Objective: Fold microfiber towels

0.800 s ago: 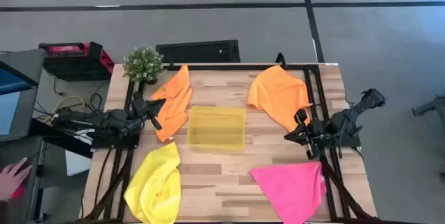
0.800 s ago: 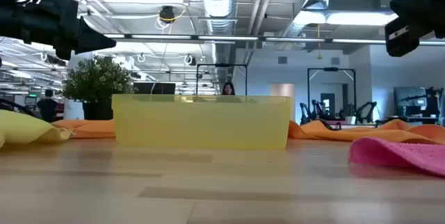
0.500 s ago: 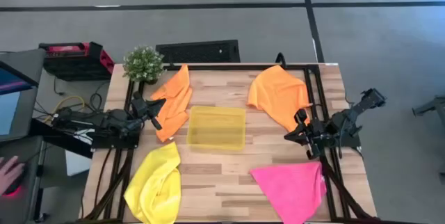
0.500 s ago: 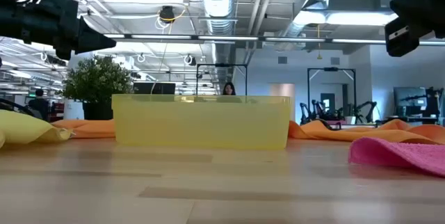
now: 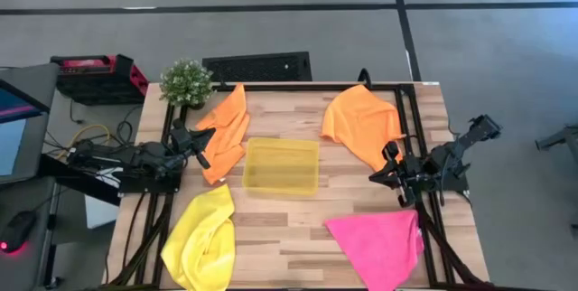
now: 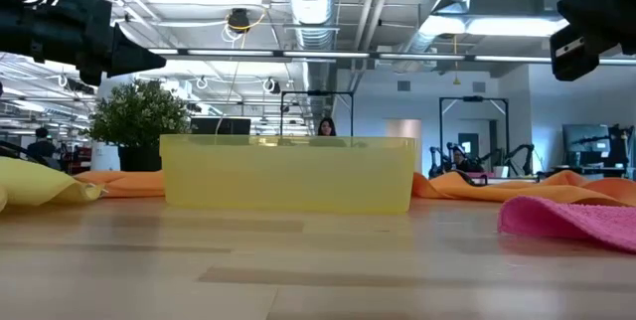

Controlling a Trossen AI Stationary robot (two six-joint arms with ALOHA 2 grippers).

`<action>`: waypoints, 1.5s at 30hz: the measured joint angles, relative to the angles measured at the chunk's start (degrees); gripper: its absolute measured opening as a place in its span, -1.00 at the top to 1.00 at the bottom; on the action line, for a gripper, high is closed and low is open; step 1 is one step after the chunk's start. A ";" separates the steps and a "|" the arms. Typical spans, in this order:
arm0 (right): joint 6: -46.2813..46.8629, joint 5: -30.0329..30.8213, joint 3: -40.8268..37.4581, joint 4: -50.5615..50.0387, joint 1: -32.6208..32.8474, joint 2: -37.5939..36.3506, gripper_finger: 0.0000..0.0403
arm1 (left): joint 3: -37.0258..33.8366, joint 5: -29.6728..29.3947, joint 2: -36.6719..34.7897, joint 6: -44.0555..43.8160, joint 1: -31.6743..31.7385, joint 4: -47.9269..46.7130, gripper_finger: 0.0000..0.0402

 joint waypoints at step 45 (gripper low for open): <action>-3.00 0.15 0.00 0.00 -0.10 0.00 0.78 | -0.07 0.30 -0.01 7.78 -0.01 1.00 1.00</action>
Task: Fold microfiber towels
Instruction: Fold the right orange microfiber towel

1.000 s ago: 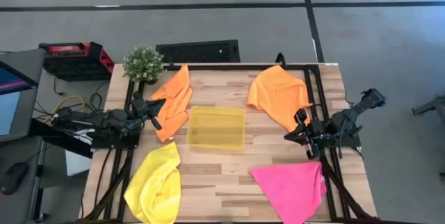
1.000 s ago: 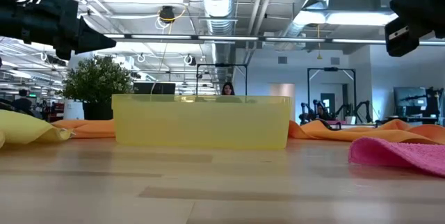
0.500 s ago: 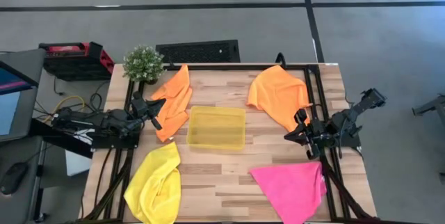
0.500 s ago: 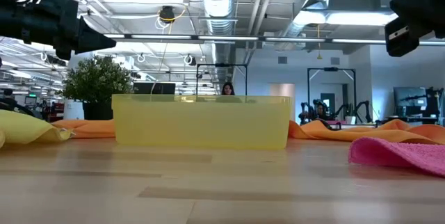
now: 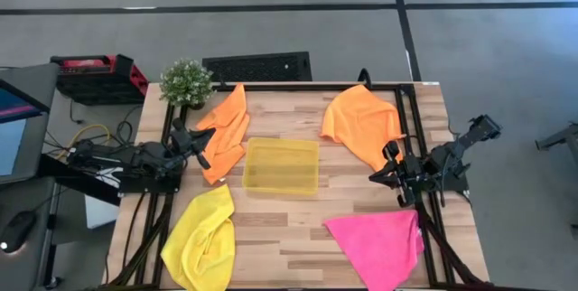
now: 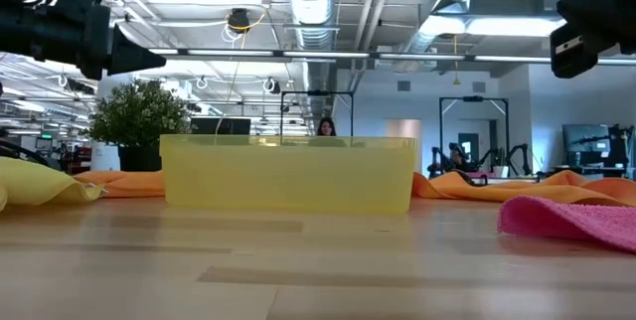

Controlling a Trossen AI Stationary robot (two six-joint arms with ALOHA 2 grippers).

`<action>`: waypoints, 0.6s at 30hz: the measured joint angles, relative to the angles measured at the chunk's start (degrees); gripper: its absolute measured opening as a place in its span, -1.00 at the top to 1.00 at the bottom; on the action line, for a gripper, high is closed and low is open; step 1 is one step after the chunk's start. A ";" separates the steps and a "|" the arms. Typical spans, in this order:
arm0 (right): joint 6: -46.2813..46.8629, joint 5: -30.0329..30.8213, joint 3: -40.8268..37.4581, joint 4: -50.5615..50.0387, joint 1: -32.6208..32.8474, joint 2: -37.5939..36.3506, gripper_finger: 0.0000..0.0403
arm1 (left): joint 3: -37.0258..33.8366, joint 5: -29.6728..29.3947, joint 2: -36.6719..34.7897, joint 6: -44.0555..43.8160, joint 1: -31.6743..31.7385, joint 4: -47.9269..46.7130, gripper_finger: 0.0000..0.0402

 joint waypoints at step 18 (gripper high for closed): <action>-8.23 2.25 0.15 17.47 -3.74 -0.02 0.80 | 10.78 -1.13 5.61 7.91 0.02 0.57 1.00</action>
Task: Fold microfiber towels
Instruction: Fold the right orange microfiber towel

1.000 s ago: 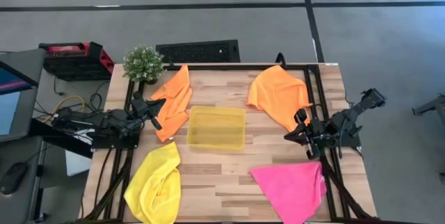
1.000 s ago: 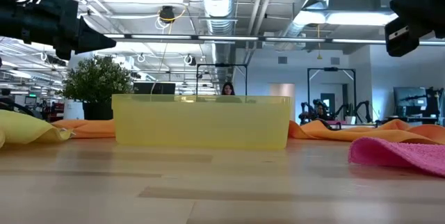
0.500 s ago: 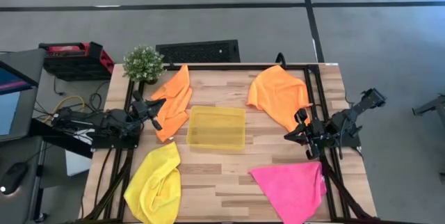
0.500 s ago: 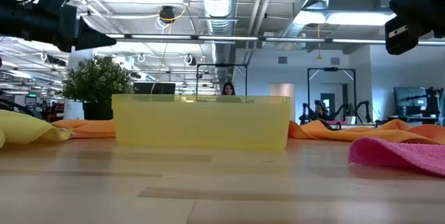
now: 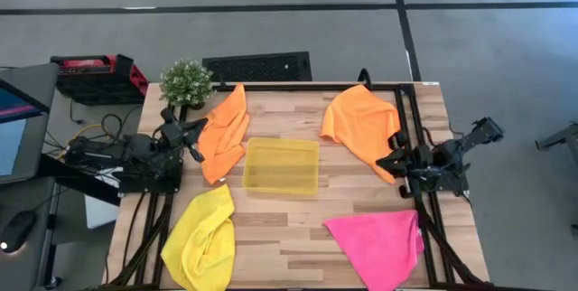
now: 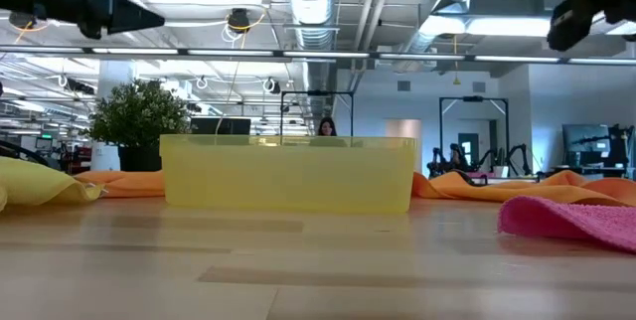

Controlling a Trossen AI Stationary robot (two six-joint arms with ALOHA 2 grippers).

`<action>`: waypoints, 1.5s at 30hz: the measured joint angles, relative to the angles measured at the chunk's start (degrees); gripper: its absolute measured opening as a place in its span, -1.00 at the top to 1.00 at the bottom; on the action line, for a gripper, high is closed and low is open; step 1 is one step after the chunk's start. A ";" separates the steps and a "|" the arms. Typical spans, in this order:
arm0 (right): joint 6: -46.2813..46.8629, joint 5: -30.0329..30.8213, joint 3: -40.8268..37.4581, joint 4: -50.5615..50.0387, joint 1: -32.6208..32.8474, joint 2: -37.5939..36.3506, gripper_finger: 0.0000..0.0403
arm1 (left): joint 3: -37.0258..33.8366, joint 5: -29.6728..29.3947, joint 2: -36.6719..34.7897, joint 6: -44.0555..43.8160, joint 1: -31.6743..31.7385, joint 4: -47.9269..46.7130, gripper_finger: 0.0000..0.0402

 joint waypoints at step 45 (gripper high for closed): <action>65.63 4.77 50.88 -77.76 -13.30 34.95 0.96 | 46.81 13.37 50.51 -47.19 11.17 -46.44 1.00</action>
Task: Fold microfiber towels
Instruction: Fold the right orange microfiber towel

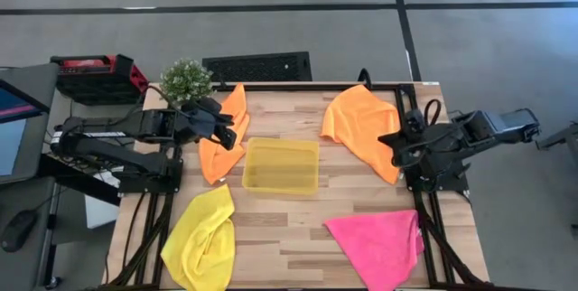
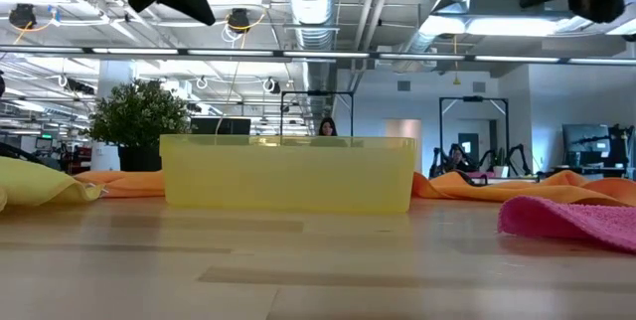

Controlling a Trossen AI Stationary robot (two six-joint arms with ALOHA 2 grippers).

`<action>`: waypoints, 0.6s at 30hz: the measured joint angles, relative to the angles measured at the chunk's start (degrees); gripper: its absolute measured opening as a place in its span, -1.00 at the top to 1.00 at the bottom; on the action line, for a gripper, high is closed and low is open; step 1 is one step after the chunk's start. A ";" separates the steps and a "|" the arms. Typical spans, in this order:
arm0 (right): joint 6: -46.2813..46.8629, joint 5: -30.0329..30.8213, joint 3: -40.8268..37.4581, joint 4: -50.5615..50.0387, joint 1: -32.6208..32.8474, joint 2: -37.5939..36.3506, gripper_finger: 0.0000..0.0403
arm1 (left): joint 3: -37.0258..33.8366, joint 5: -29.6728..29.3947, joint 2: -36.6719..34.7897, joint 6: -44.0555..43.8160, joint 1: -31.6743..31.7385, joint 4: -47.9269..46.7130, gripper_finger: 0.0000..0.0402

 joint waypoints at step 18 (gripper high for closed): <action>4.67 -16.54 0.01 -10.55 -23.84 3.37 0.99 | 1.51 23.79 3.88 1.93 16.12 6.58 1.00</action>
